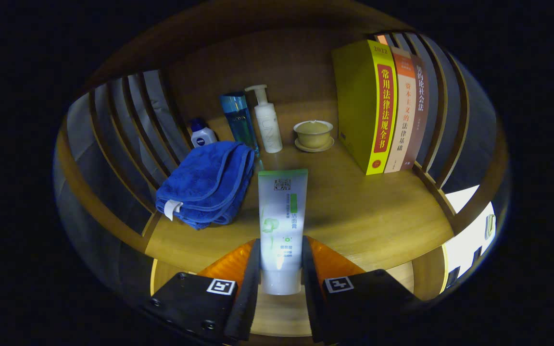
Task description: Pull open the drawer, take out the items inside it, and place them on the countertop above the cabinet.
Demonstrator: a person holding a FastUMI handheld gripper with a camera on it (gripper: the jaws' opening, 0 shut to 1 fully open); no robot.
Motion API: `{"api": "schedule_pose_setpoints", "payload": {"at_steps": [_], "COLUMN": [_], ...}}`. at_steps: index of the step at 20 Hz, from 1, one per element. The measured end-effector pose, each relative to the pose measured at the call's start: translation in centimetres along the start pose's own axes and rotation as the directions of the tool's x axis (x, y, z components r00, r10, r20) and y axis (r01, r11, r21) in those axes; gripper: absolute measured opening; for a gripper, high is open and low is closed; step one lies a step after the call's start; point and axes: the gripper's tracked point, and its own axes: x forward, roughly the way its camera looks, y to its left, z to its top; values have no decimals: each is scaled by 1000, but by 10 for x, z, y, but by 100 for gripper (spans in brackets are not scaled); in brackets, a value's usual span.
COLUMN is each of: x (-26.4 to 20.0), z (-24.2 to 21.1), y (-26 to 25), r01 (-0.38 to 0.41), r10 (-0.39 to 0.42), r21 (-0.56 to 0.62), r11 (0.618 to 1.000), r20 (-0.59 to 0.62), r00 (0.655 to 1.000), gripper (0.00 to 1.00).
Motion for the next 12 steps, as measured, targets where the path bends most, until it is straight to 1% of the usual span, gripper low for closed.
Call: {"api": "schedule_pose_setpoints", "payload": {"at_steps": [3, 6, 11, 12], "x": [14, 22, 27, 26], "z": [-1, -8, -6, -5], "y": [-7, -5, -7, -5], "r01": [31, 23, 27, 15], "r10": [-31, -23, -28, -16], "r21": [-27, -8, -16, -13], "r11": [999, 1000, 999, 1000], "r20": [-15, -40, -36, -31], "r00": [999, 999, 999, 999], "gripper": [54, 54, 54, 57]}}
